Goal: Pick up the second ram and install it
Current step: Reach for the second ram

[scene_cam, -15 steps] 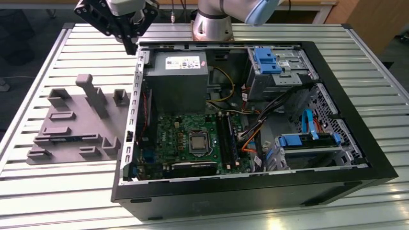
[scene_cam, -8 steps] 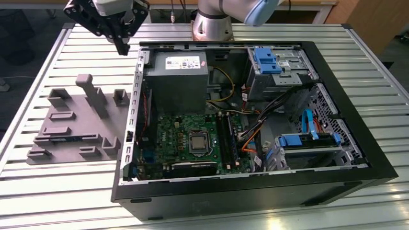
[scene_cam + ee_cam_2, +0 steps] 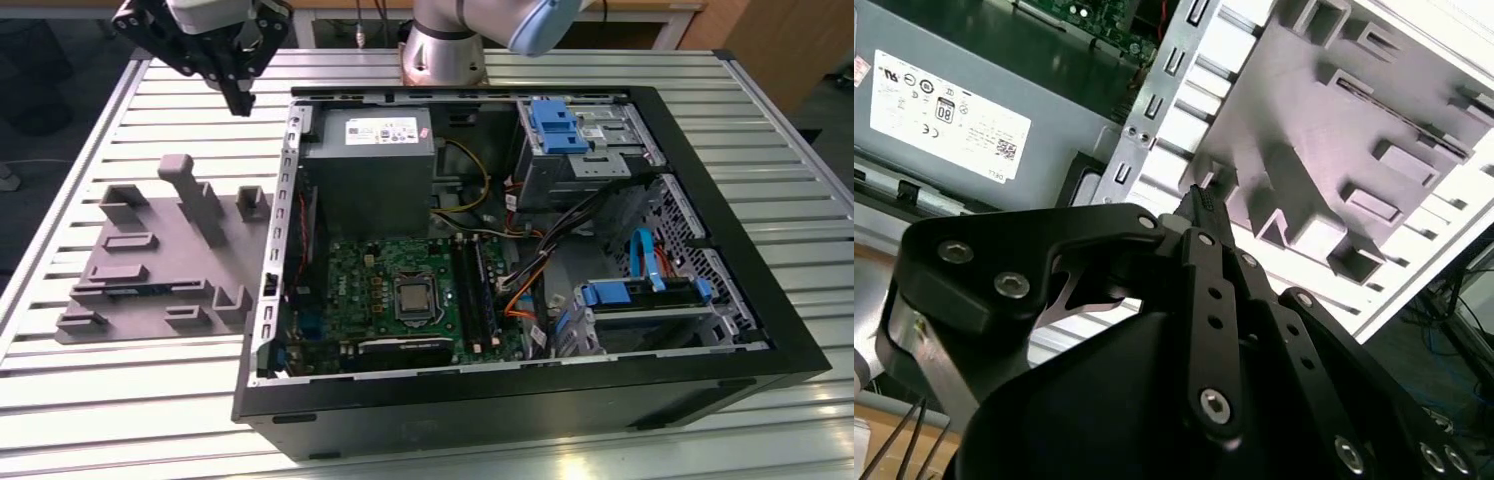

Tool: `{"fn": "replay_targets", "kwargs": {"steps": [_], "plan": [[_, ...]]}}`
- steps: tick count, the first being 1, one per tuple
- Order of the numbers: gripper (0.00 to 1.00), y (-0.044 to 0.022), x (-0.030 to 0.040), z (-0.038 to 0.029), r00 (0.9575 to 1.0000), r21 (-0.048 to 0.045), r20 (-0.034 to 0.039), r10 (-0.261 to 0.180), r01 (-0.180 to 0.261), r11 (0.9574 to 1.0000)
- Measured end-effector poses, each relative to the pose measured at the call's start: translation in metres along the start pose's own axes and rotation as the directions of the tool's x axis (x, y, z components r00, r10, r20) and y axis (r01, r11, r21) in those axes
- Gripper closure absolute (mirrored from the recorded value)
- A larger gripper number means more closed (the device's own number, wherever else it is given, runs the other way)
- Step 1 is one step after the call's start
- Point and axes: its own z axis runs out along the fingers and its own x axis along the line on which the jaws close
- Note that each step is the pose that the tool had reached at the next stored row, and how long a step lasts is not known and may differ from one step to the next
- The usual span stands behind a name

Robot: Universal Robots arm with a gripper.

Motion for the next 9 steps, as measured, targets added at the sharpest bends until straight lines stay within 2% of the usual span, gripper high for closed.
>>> {"fn": "replay_targets", "kwargs": {"steps": [9], "plan": [[0.89, -0.0035, 0.0141, -0.0005, 1.0, -0.0001, 0.0, 0.0, 0.0, 1.0]]}}
